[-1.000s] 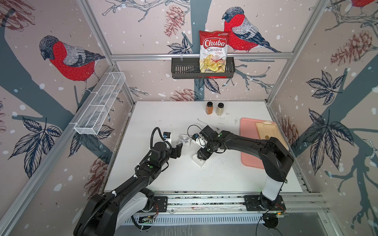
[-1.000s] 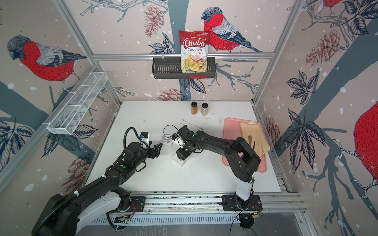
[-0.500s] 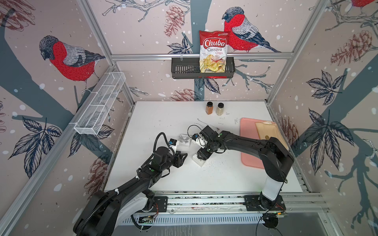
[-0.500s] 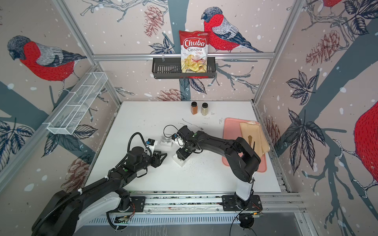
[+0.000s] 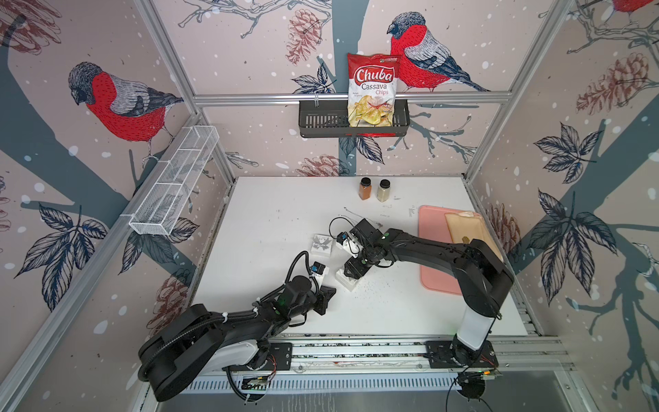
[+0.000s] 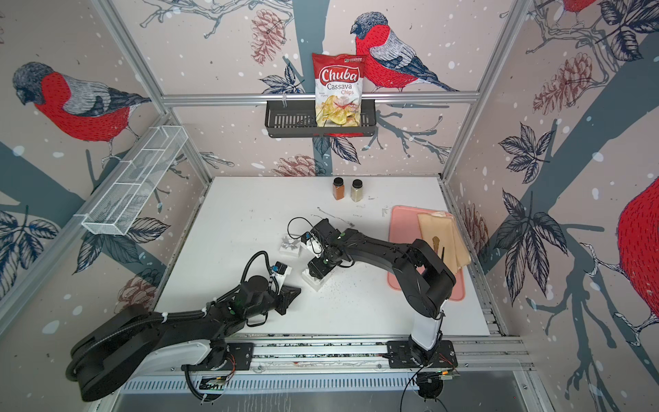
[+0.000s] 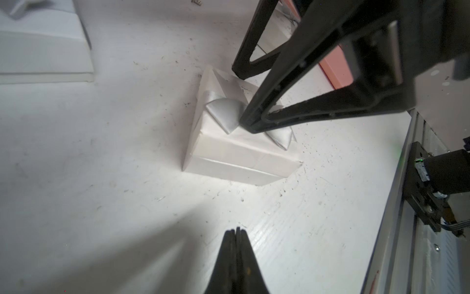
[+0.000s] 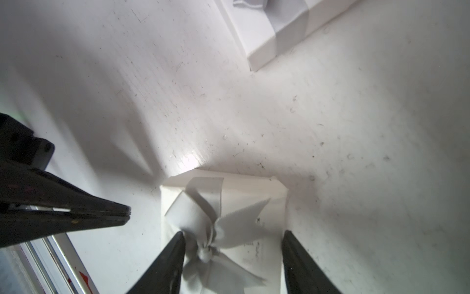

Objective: Take the necklace out of the lift-off lid jewelry box
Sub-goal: Close the lid on the jewelry box.

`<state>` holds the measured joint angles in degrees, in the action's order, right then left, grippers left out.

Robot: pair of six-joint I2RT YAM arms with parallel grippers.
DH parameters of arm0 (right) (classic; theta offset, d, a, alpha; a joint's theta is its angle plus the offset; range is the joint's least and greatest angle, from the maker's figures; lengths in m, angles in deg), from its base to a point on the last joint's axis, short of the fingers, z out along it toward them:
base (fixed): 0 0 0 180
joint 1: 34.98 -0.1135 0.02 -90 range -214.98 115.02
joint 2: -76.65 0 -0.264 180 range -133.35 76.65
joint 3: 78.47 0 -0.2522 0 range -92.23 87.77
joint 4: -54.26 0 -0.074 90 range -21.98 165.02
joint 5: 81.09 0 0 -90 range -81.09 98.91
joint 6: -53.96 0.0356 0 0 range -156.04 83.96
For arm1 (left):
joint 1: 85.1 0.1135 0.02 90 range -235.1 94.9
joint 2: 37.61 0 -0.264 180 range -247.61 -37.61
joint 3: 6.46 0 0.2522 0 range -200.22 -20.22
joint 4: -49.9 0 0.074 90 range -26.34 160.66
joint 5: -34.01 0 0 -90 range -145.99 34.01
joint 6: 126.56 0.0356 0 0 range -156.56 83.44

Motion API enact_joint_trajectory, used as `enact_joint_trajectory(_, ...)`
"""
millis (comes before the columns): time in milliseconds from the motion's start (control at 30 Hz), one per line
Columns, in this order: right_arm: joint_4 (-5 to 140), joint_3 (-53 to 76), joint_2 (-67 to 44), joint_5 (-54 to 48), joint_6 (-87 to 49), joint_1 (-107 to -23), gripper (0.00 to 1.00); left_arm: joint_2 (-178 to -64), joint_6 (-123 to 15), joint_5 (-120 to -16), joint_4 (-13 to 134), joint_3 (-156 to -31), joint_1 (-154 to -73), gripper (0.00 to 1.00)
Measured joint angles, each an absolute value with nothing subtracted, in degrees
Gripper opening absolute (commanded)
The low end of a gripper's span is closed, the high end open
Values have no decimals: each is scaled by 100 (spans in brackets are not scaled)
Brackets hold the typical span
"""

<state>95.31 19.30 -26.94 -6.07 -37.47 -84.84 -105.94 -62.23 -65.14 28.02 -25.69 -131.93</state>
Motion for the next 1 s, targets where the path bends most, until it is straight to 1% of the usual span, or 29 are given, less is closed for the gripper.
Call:
enact_joint_trajectory(133, 9505, 1952, -2688, -618, -3741, -8480, 60, -11412, -6354, -6241, 2008, -2563, -13282, 0)
enact_joint_trajectory(267, 9452, 1991, -2677, -651, -3741, -8469, 60, -12240, -6459, -6177, 1193, -2665, -13346, 0)
enact_joint_trajectory(367, 9400, 2048, -2637, -670, -3732, -8467, 60, -12587, -6533, -6169, 649, -2667, -13416, 0)
enact_joint_trajectory(567, 9336, 2147, -2567, -708, -3712, -8447, 61, -12701, -6614, -6164, 24, -2665, -13477, 0)
enact_joint_trajectory(1000, 9308, 2188, -2550, -753, -3609, -8428, 62, -12898, -6612, -6180, -206, -2576, -13496, 0)
